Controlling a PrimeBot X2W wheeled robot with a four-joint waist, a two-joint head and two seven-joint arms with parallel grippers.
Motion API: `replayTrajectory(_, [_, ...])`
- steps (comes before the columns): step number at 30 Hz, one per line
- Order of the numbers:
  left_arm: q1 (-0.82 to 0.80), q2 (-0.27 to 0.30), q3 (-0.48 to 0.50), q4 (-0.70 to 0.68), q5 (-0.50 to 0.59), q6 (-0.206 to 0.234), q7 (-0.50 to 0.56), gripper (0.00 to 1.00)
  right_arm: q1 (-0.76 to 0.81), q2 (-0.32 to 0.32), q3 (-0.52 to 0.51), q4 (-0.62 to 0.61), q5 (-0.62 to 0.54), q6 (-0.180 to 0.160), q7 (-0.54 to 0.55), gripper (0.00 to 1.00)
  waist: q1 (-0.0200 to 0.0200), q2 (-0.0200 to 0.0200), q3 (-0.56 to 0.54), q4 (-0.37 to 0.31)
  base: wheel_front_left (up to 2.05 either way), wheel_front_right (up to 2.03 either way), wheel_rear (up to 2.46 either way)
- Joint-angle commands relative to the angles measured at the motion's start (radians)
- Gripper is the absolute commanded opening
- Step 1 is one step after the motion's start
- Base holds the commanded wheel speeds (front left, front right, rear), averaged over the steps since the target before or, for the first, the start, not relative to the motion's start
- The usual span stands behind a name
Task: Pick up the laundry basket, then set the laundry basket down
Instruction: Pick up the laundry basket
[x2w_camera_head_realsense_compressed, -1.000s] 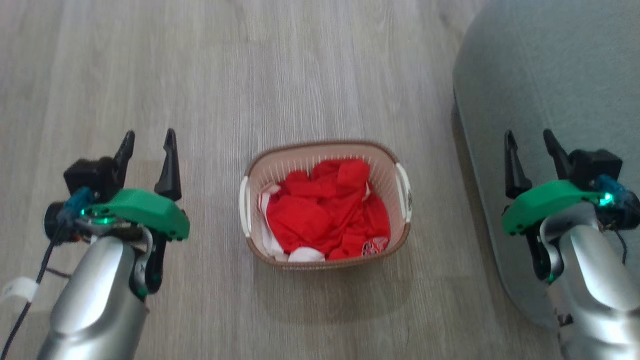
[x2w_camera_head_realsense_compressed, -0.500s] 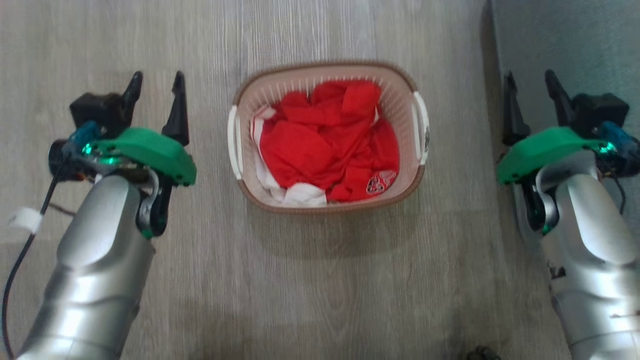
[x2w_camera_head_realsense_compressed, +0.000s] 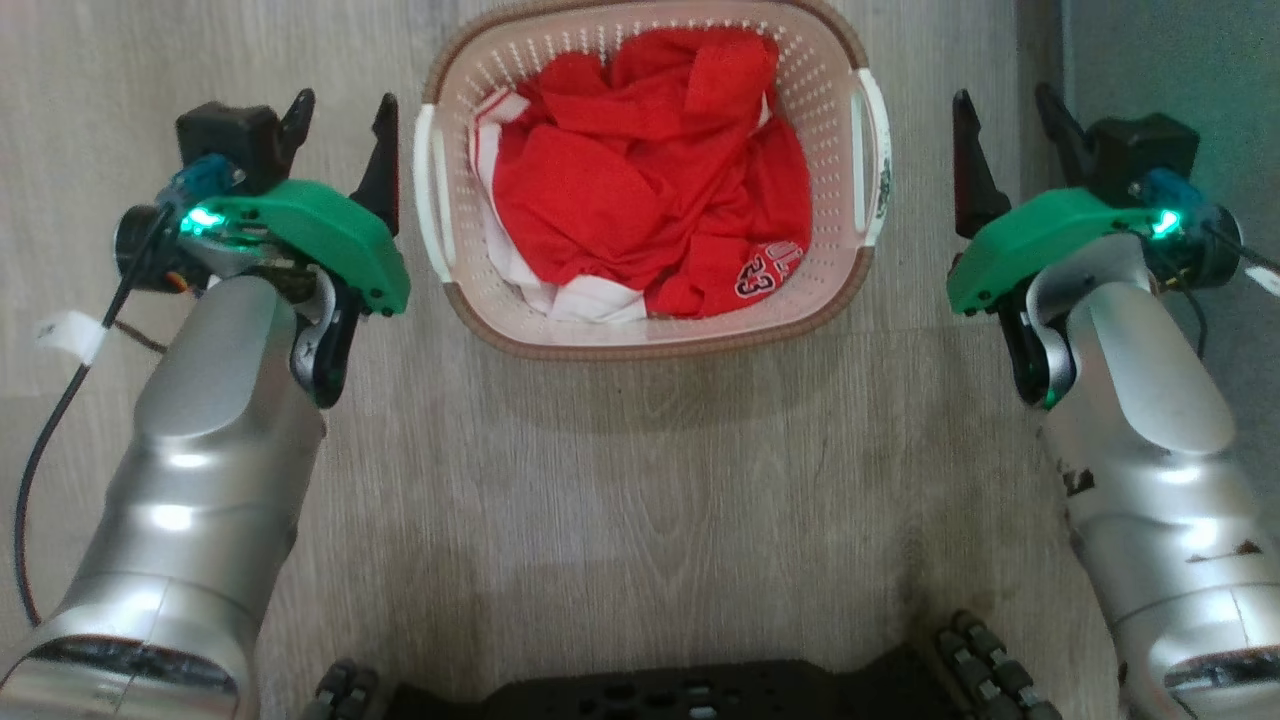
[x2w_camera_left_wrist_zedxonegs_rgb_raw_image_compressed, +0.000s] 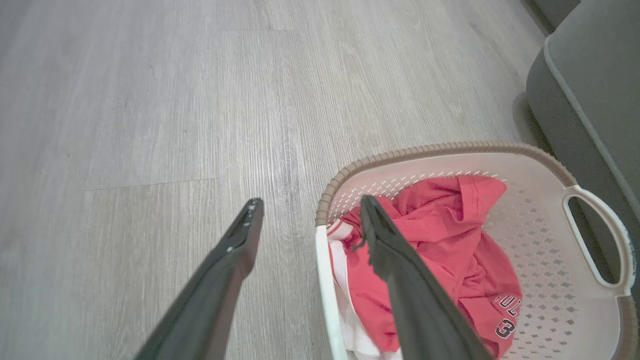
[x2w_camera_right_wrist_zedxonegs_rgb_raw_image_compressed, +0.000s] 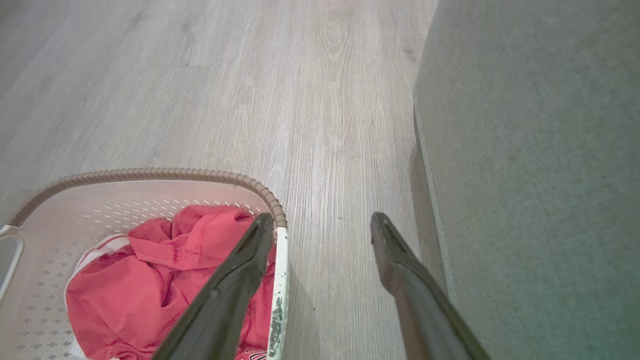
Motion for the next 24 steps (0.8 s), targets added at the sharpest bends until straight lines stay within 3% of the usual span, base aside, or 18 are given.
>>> replayTrajectory(1, [-0.010, 0.021, 0.017, -0.007, 0.009, -0.006, -0.009, 1.00, 0.002, 0.014, 0.021, -0.011, -0.005, -0.001, -0.013, 1.00, -0.0002, 0.0000, 0.026, -0.009, 0.00, 0.00, 0.00])
replayTrajectory(24, [-0.161, -0.020, -0.023, 0.257, 0.019, -0.038, -0.009, 1.00, -0.140, 0.019, 0.153, 0.148, 0.073, -0.001, -0.013, 1.00, -0.0002, 0.0000, 0.206, -0.030, 0.00, 0.00, 0.00])
